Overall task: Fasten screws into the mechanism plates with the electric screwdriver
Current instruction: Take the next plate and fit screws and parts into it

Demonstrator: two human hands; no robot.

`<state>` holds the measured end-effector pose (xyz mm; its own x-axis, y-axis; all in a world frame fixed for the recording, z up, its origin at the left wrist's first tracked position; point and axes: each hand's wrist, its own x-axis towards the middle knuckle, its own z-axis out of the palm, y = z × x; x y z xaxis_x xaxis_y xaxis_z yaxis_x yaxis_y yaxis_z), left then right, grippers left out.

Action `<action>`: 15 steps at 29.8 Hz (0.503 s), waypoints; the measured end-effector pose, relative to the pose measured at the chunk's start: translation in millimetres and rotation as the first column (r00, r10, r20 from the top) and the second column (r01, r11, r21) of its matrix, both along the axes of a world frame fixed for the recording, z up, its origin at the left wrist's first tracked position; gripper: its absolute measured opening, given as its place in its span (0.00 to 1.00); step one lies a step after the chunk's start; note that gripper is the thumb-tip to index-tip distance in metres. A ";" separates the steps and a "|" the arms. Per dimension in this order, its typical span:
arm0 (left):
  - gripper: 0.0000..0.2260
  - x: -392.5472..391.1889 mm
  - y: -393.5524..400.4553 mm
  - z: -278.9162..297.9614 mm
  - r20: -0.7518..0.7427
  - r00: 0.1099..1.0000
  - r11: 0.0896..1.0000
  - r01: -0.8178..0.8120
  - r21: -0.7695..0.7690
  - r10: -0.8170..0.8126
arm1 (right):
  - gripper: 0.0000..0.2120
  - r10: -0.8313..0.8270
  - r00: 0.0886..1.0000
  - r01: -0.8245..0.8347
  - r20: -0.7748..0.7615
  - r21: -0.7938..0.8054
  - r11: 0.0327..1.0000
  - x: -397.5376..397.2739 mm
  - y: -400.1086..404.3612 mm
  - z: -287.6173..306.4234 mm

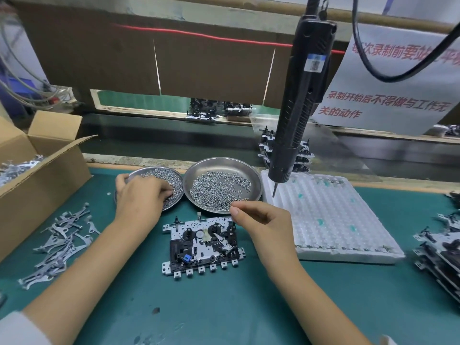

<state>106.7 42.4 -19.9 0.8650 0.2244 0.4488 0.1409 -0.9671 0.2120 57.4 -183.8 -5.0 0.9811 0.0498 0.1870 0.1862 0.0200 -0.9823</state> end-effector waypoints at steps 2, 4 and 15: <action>0.05 -2.8 -1.2 -1.4 0.021 1.000 1.000 0.006 0.031 -0.007 | 0.10 -0.003 1.000 0.003 0.002 -0.001 1.000 1.3 -0.9 0.2; 0.06 -5.1 -1.3 -1.7 0.038 0.999 1.000 -0.007 0.021 0.006 | 0.10 -0.002 1.000 0.002 0.001 0.002 1.000 1.8 -0.9 0.6; 0.06 -18.8 -5.1 9.9 0.077 0.997 0.983 0.014 -0.183 0.000 | 0.08 0.005 1.000 -0.005 -0.005 -0.005 1.000 -0.5 -1.1 1.6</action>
<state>87.8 37.3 -10.1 0.8317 0.3029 0.4653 0.1107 -0.9118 0.3955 56.9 -184.9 -3.3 0.9818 0.0557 0.1815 0.1809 0.0157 -0.9834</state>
